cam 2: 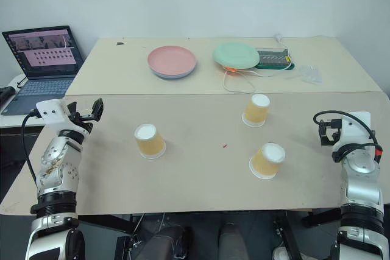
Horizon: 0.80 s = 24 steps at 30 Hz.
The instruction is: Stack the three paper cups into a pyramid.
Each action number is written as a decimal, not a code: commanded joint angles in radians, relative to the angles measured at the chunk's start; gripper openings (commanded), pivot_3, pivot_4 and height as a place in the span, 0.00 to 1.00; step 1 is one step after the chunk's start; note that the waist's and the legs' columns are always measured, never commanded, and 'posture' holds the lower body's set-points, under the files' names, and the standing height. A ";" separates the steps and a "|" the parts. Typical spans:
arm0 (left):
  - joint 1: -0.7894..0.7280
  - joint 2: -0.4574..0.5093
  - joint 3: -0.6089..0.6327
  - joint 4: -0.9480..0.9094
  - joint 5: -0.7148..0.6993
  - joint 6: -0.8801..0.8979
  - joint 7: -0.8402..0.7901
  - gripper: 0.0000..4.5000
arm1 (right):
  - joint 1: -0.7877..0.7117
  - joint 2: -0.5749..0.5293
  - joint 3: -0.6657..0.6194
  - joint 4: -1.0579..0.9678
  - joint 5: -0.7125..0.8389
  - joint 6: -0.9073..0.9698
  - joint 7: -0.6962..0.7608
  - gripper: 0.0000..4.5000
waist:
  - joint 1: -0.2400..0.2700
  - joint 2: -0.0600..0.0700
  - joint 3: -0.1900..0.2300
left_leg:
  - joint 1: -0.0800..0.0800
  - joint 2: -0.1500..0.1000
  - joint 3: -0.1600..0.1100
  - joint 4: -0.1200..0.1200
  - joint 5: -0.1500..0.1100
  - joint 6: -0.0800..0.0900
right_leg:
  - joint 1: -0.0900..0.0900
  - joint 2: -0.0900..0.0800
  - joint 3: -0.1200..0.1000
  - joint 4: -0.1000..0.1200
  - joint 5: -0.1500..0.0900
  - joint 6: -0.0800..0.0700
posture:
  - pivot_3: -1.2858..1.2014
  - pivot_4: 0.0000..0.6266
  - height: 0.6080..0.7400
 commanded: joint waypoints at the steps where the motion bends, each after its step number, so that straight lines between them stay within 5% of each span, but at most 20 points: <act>1: -0.017 0.024 -0.010 -0.031 -0.007 0.000 -0.040 0.99 | 0.004 0.010 -0.024 -0.066 0.015 0.011 -0.020 1.00 | 0.000 0.000 0.000 | 0.000 0.000 0.000 0.000 0.000 0.000 | 0.000 0.000 0.000 0.000 0.000 0.000 | 0.52 0.24 0.83; 6: -0.037 0.103 -0.106 -0.186 -0.127 0.157 -0.308 0.99 | 0.014 0.034 -0.014 -0.106 0.009 0.040 -0.025 1.00 | -0.001 -0.001 0.000 | 0.000 0.000 0.000 0.000 0.000 0.000 | 0.000 0.000 0.000 0.001 0.000 0.000 | 0.52 0.24 0.83; 14: -0.014 0.342 -0.115 -0.663 -0.671 0.630 -0.637 0.99 | -0.002 0.024 -0.011 -0.100 -0.002 0.055 -0.018 1.00 | -0.008 0.001 0.001 | -0.007 -0.001 0.000 0.000 0.000 0.000 | -0.010 -0.001 0.001 0.004 0.003 -0.006 | 0.52 0.24 0.83; 20: 0.027 0.464 -0.191 -0.761 -0.651 0.677 -0.740 0.99 | -0.005 -0.016 -0.008 -0.099 0.007 0.047 0.050 1.00 | -0.008 0.005 0.002 | -0.003 0.001 0.000 0.000 0.001 -0.003 | -0.007 0.002 0.001 0.006 0.002 -0.008 | 0.52 0.24 0.83; 24: 0.024 0.484 -0.219 -0.762 -0.607 0.655 -0.761 0.99 | 0.102 -0.189 0.003 -0.156 0.098 0.034 0.437 1.00 | 0.001 0.009 0.005 | -0.001 0.001 0.000 0.000 0.001 -0.002 | -0.001 0.001 0.000 0.002 -0.004 0.000 | 0.52 0.24 0.83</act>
